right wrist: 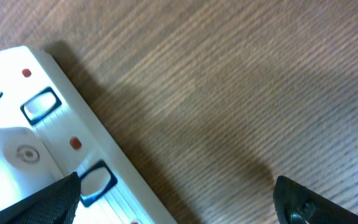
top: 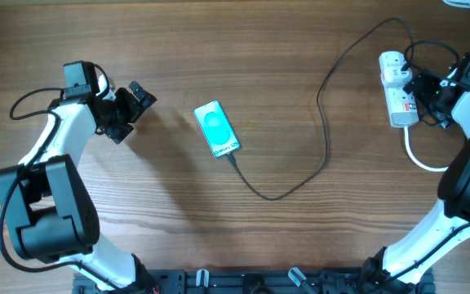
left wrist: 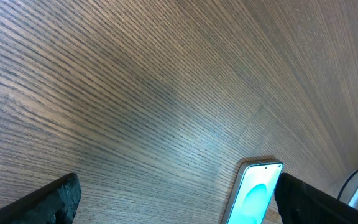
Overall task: Plug charger to phone and switch on socket
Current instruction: 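Press the rocker switch on the white power strip with the right gripper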
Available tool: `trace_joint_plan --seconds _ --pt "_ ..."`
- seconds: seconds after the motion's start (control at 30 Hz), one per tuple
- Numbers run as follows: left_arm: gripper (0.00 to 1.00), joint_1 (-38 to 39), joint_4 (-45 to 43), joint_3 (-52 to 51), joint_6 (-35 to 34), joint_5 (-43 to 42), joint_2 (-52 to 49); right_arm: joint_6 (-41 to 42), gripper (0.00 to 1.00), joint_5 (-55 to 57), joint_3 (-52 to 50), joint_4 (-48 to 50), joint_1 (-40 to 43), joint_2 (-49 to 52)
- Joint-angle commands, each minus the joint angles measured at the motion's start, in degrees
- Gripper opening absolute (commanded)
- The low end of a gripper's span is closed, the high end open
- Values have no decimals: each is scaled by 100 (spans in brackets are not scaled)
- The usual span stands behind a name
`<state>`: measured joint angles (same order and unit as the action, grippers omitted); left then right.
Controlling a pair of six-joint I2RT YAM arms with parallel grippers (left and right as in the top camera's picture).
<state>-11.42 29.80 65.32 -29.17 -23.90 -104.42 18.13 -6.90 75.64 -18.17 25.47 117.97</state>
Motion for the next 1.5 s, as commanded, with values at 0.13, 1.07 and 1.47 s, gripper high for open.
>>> trace_joint_plan --seconds 0.13,1.07,1.47 --pt "100 -11 0 26 46 -50 -11 -164 99 483 -42 -299 -223 184" --pt "100 -11 0 26 46 -48 -11 -511 100 -197 74 37 76 109" --pt "100 -11 0 26 46 -48 -11 -708 99 201 74 96 -55 120"
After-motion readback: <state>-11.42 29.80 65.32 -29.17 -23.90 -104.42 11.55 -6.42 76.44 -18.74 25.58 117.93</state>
